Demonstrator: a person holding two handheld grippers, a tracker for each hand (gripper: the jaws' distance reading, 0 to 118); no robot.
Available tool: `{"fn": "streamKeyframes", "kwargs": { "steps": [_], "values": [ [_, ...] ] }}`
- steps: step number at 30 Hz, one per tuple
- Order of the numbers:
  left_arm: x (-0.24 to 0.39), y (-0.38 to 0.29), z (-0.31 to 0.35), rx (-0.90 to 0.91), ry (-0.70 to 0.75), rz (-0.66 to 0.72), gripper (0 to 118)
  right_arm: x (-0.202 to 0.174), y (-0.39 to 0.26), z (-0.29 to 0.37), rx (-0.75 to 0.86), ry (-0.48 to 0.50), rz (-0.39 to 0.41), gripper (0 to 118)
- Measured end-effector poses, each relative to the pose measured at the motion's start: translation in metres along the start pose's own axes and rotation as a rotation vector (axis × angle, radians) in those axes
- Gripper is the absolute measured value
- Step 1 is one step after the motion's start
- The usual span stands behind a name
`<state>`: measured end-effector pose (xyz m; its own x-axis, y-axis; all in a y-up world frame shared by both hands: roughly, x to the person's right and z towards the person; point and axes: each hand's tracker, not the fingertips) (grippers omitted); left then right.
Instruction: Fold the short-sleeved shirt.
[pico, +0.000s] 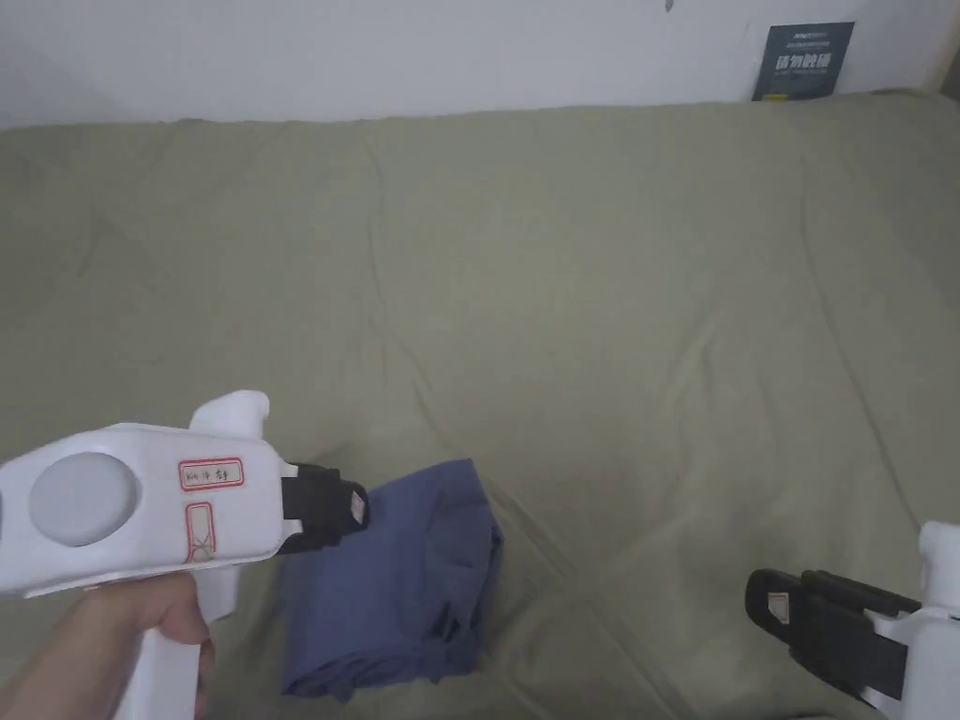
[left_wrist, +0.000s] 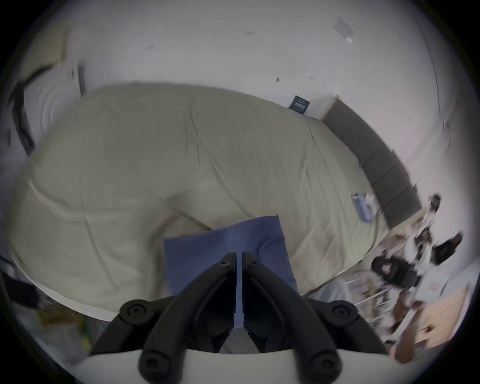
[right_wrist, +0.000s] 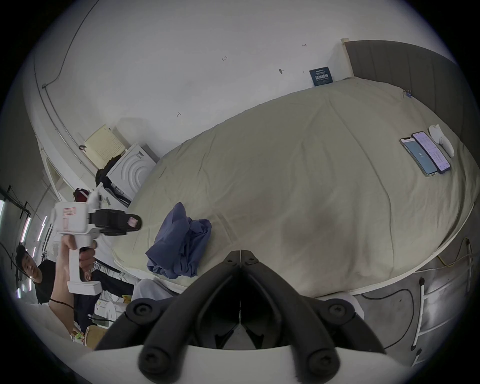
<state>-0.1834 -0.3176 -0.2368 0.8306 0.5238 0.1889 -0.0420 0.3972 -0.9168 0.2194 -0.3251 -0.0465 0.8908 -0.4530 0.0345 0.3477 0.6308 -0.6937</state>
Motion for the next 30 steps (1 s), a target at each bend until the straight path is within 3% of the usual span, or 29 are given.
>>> {"fn": "streamKeyframes", "kwargs": {
  "steps": [2, 7, 15, 17, 20, 25, 26, 30],
  "values": [
    [-0.006, -0.001, -0.026, -0.044, -0.1, 0.033, 4, -0.003, -0.001, 0.001, -0.001, 0.0, 0.003, 0],
    [0.004, -0.012, -0.083, -0.115, -0.192, 0.046, 4, 0.0, -0.001, 0.005, -0.004, -0.012, 0.002, 0],
    [-0.018, -0.032, -0.14, -0.218, -0.169, 0.024, 4, 0.007, -0.002, -0.002, -0.022, -0.027, -0.019, 0],
    [-0.032, -0.033, -0.145, -0.209, -0.246, 0.037, 4, 0.007, -0.004, -0.008, -0.037, -0.022, -0.025, 0],
    [-0.042, -0.029, -0.14, -0.214, -0.307, 0.106, 4, 0.005, -0.004, -0.019, -0.07, 0.012, -0.037, 0],
    [-0.028, -0.015, -0.088, -0.143, -0.332, 0.048, 4, -0.015, 0.006, -0.044, -0.124, 0.067, 0.011, 0],
    [-0.03, -0.011, -0.07, -0.116, -0.375, 0.047, 4, -0.022, 0.009, -0.051, -0.135, 0.089, 0.031, 0],
    [-0.05, -0.005, -0.003, 0.015, -0.294, 0.02, 4, -0.046, 0.02, -0.095, -0.211, 0.239, 0.053, 0]
  ]
}}
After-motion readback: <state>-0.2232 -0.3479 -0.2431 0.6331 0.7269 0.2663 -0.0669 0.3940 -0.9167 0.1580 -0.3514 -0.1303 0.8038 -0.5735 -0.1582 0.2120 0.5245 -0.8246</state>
